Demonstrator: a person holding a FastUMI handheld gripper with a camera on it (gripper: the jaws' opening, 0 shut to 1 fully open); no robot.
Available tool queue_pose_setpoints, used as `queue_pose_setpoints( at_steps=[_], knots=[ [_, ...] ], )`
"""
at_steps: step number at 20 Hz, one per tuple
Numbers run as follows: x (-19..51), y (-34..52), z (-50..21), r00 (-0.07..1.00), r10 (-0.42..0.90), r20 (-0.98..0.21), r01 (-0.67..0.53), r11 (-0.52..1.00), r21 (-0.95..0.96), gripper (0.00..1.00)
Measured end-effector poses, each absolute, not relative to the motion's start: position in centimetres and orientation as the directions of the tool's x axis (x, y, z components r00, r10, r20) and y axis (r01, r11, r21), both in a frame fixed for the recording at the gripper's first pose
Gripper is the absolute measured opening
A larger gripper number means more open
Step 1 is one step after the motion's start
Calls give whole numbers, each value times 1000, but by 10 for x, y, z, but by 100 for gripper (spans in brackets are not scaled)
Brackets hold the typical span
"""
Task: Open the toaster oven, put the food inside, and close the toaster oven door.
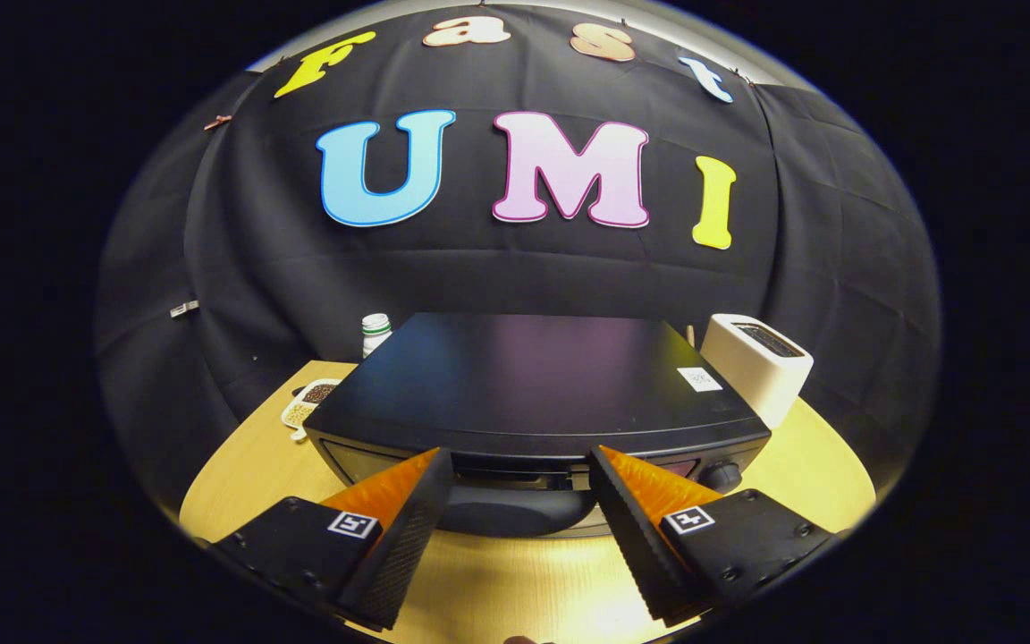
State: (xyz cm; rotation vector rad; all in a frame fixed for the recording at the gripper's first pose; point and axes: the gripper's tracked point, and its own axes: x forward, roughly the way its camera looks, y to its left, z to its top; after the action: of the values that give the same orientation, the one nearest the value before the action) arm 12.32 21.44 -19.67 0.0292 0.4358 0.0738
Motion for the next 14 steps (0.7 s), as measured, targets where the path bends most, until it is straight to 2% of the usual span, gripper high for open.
queue_pose_setpoints(
  at_steps=[14],
  knots=[
    [117,211,-206,882,85,-464,-92,996,7,97]
  ],
)
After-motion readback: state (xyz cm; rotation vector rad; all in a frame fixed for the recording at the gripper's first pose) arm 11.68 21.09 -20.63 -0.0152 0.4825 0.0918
